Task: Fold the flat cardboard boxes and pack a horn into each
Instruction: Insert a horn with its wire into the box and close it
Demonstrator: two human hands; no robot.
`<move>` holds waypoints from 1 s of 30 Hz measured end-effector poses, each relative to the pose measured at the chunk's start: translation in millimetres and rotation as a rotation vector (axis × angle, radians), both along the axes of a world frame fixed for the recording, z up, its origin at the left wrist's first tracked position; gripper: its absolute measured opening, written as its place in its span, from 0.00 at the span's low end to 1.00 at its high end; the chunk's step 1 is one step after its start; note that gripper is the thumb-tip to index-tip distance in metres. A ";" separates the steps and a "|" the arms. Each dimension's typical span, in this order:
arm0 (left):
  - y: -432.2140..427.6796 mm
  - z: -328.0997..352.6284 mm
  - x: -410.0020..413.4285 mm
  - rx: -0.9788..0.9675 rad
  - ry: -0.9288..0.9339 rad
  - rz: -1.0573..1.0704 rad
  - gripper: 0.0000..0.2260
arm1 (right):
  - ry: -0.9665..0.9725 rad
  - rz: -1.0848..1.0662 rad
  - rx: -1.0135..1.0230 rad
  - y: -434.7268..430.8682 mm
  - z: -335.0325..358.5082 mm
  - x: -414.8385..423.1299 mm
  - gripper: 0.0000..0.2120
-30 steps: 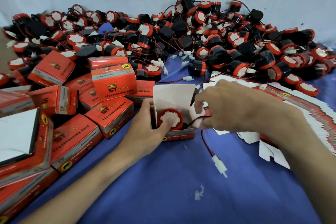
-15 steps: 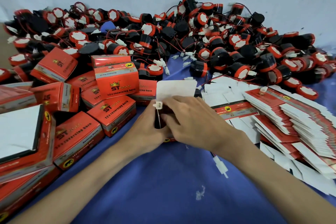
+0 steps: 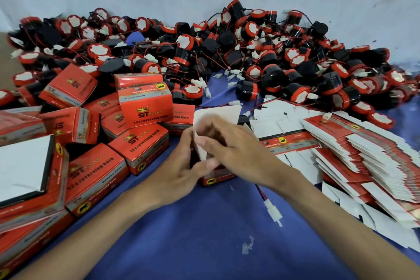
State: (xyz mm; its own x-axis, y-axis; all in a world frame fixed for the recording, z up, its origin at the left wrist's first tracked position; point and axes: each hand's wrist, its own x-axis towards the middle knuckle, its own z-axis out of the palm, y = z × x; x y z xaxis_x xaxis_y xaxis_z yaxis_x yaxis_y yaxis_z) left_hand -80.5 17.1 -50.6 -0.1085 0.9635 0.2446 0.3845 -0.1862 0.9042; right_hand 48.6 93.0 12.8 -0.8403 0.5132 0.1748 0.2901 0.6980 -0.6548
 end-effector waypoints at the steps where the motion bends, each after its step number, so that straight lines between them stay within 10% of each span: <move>1: 3.9 2.3 -0.3 -0.004 -0.072 0.031 0.18 | 0.045 0.034 -0.051 2.6 2.7 1.9 0.04; 5: 13.7 6.5 -3.8 0.028 -0.146 0.115 0.38 | 0.083 0.058 -0.046 8.4 3.6 2.6 0.08; 9: 1.1 0.6 1.1 0.061 -0.156 0.056 0.20 | 0.073 0.145 -0.108 18.4 5.2 10.7 0.08; 14: -3.1 4.4 5.4 0.069 -0.235 0.012 0.18 | -0.044 0.186 0.176 15.5 -2.5 12.6 0.07; 30: -6.3 11.7 7.5 -0.054 -0.221 0.074 0.23 | -0.090 0.145 0.224 11.6 -0.3 10.8 0.07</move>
State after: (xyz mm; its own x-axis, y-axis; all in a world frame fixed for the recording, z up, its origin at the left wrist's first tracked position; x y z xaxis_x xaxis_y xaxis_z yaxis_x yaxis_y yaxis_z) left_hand -73.0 10.8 -38.9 -0.2247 0.9620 0.1553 0.1870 -0.1138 0.9757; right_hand 59.4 104.5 12.4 -0.9193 0.3435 0.1920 0.2266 0.8610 -0.4553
